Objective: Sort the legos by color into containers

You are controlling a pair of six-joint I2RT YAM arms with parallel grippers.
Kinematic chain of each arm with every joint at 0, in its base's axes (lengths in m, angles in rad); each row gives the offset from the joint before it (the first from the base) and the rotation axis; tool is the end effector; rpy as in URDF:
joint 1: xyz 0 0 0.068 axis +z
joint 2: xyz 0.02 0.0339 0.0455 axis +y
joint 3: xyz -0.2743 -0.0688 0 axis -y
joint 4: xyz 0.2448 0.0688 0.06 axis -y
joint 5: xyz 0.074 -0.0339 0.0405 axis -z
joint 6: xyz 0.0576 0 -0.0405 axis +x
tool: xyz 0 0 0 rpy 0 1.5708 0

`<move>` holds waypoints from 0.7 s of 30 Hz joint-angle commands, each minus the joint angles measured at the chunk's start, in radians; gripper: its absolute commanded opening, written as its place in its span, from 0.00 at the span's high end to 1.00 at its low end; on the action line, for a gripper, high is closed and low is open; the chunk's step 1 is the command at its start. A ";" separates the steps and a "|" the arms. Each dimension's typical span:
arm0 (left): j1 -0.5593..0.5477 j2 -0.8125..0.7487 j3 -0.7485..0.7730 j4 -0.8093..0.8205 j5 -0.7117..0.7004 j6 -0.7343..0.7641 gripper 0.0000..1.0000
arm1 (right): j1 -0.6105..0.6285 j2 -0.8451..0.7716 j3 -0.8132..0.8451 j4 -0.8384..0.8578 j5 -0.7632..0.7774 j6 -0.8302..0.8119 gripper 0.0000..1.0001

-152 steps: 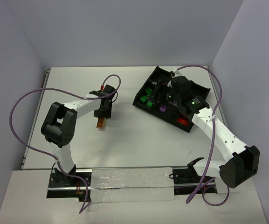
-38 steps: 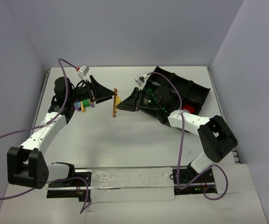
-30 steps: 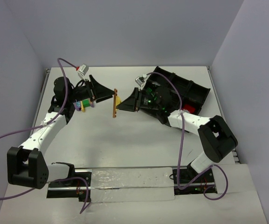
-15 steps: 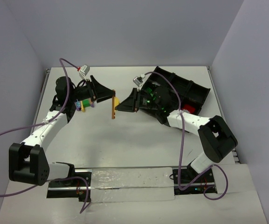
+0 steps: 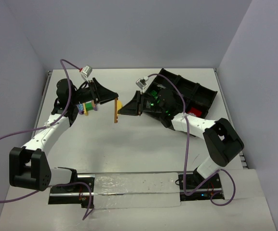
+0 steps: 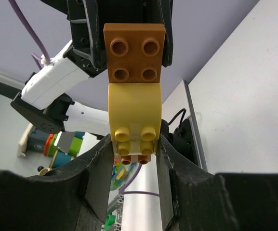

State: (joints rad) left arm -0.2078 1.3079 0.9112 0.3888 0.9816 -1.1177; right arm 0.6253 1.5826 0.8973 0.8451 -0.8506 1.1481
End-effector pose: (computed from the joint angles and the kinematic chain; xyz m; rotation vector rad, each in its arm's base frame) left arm 0.2873 -0.1095 0.3383 0.0618 1.8954 -1.7287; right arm 0.2676 0.2466 0.2971 -0.4147 1.7923 1.9428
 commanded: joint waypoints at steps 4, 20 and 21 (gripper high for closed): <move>0.002 -0.004 0.002 0.090 0.038 -0.017 0.51 | 0.009 0.009 0.039 0.046 -0.004 -0.001 1.00; 0.037 -0.006 0.012 -0.034 0.006 0.045 1.00 | -0.026 -0.028 -0.017 0.057 0.032 0.019 1.00; 0.045 -0.009 0.009 -0.034 0.005 0.045 1.00 | -0.034 -0.035 -0.029 0.059 0.038 0.022 1.00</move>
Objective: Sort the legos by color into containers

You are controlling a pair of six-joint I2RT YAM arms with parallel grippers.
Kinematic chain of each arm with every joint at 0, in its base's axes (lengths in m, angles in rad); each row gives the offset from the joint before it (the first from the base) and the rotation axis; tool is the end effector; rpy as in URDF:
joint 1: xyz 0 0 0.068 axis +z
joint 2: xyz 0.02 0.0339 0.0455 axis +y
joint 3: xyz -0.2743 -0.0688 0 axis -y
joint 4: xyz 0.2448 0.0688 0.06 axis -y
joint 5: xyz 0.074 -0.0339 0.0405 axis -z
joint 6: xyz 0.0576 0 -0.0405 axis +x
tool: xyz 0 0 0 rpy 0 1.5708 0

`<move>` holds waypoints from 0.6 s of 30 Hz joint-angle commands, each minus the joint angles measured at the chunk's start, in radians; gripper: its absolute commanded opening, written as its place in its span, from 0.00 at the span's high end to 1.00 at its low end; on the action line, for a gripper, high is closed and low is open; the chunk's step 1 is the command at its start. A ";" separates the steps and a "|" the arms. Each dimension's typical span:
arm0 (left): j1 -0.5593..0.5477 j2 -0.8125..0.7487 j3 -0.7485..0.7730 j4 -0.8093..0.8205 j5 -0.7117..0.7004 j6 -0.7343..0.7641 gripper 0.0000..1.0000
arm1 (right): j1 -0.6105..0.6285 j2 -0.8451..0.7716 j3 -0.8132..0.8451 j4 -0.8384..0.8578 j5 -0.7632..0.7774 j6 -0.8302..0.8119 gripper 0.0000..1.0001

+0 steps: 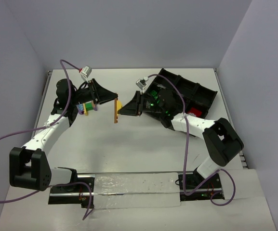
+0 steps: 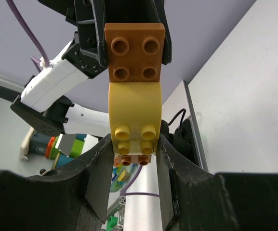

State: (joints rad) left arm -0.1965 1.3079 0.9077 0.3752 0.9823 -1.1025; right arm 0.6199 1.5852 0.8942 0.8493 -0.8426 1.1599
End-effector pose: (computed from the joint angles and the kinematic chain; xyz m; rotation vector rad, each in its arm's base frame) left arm 0.2883 -0.1062 0.3356 0.0530 1.9024 -1.7141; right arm 0.2695 0.2452 0.2957 -0.3902 1.7979 1.9430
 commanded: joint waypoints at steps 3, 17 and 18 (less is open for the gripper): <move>0.057 -0.019 0.007 -0.031 0.005 0.037 1.00 | -0.061 -0.061 -0.053 0.058 0.047 0.017 1.00; 0.090 0.012 0.100 -0.508 -0.258 0.302 1.00 | -0.111 -0.111 -0.122 -0.054 0.132 -0.023 1.00; 0.089 0.025 0.122 -0.591 -0.336 0.348 1.00 | -0.116 -0.126 -0.120 -0.107 0.161 -0.055 1.00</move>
State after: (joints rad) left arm -0.1143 1.3069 0.9259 0.1428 0.8959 -0.9779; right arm 0.5249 1.5367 0.7876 0.8336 -0.7533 1.1763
